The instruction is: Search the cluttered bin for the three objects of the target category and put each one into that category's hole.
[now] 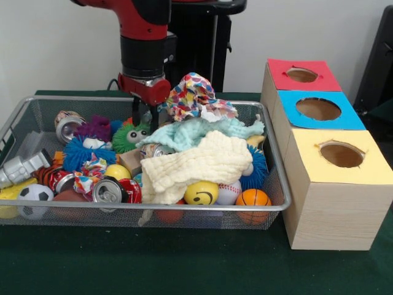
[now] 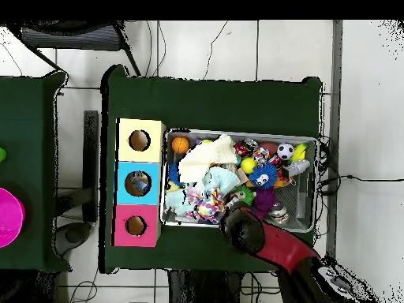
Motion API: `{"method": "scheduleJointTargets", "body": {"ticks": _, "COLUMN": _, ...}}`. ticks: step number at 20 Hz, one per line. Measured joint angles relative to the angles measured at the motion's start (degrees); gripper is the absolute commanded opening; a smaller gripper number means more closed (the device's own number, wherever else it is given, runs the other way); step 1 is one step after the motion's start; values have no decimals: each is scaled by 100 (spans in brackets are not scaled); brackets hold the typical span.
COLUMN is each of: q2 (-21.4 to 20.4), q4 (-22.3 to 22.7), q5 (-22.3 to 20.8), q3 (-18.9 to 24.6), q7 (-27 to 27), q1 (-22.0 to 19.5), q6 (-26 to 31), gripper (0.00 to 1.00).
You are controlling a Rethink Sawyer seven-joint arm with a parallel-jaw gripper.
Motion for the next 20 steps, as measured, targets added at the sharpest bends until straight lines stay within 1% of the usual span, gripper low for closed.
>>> {"method": "scheduleJointTargets", "body": {"ticks": 2, "q2": -212, "q4": 118, "q5": 0, "q3": 61, "q7": 0, "q1": -115, "q6": 257, "gripper": 100}}
{"method": "scheduleJointTargets", "body": {"ticks": 4, "q2": -284, "q4": 155, "q5": 0, "q3": 93, "q7": 0, "q1": -164, "q6": 310, "gripper": 100}}
{"method": "scheduleJointTargets", "body": {"ticks": 5, "q2": -411, "q4": 229, "q5": 0, "q3": 146, "q7": 0, "q1": -249, "q6": 356, "gripper": 100}}
{"method": "scheduleJointTargets", "body": {"ticks": 9, "q2": -569, "q4": 333, "q5": 0, "q3": 177, "q7": 0, "q1": -356, "q6": 357, "gripper": 100}}
{"method": "scheduleJointTargets", "body": {"ticks": 15, "q2": -594, "q4": 370, "q5": -1, "q3": 182, "q7": 0, "q1": -397, "q6": 357, "gripper": 100}}
{"method": "scheduleJointTargets", "body": {"ticks": 20, "q2": -594, "q4": 387, "q5": -1, "q3": 296, "q7": 0, "q1": -405, "q6": 357, "gripper": 100}}
